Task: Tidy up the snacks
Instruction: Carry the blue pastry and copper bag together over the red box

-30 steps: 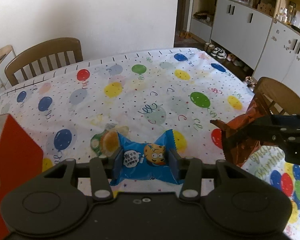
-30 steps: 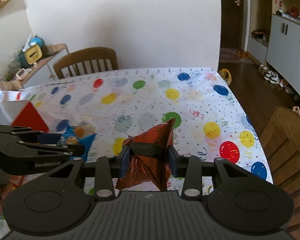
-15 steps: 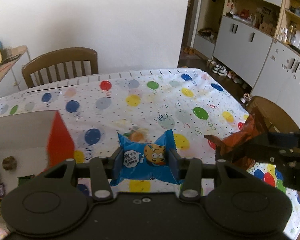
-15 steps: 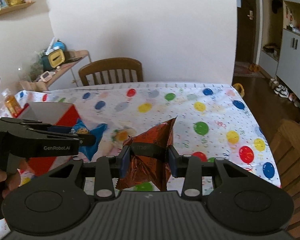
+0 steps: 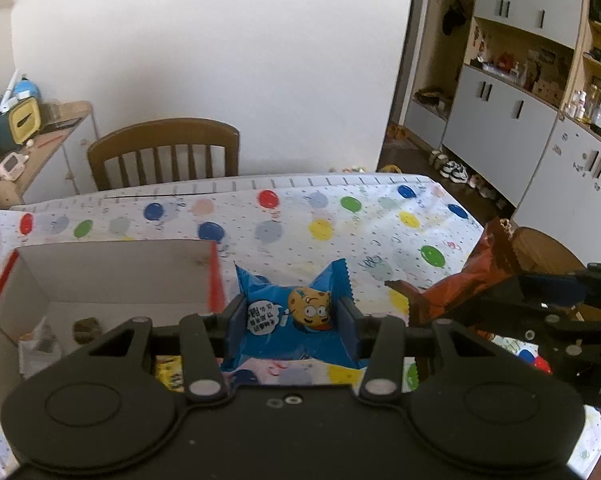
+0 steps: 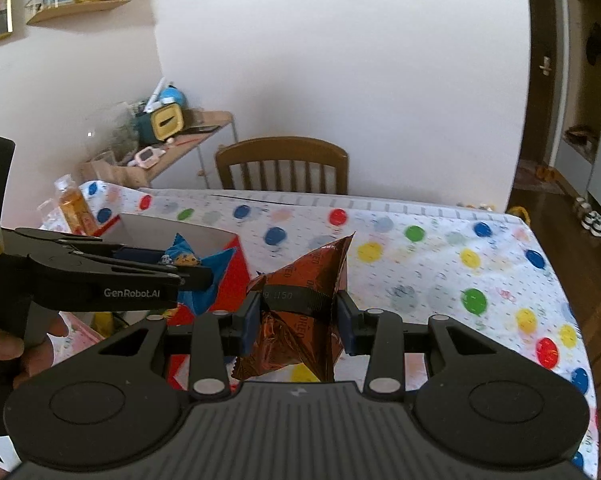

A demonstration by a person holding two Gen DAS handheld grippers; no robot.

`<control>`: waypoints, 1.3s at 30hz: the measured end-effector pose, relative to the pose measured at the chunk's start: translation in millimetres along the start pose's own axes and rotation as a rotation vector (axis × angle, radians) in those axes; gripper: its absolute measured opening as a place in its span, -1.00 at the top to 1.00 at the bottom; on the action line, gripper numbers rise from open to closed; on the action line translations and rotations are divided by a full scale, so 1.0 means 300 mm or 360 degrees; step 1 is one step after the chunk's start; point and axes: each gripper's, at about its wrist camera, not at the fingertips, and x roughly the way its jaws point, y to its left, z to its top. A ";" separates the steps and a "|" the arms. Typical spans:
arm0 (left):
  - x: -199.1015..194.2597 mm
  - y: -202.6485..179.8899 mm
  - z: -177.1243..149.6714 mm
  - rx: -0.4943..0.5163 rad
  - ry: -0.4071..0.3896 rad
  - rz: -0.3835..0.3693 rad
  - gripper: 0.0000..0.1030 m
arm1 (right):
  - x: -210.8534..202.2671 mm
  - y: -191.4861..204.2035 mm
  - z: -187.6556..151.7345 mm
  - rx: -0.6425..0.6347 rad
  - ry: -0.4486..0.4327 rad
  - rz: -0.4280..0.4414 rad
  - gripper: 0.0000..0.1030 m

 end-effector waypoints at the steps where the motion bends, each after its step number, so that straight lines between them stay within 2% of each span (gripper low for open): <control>1: -0.011 0.017 0.000 -0.0009 -0.0004 0.0006 0.13 | 0.006 0.019 0.004 -0.0008 -0.0002 0.0009 0.25; 9: -0.065 0.175 0.004 -0.0070 -0.0023 0.0061 0.13 | 0.072 0.173 0.044 -0.0054 0.0006 0.0068 0.25; 21: -0.076 0.440 0.008 -0.0111 -0.0032 0.0192 0.12 | 0.259 0.394 0.109 -0.0098 0.0061 0.0129 0.25; 30: 0.001 0.628 -0.022 -0.0143 0.0046 0.0292 0.12 | 0.453 0.511 0.087 -0.0141 0.0188 0.0107 0.25; 39: 0.093 0.722 -0.080 -0.0158 0.0161 0.0325 0.12 | 0.582 0.611 0.039 -0.0216 0.0271 0.0097 0.25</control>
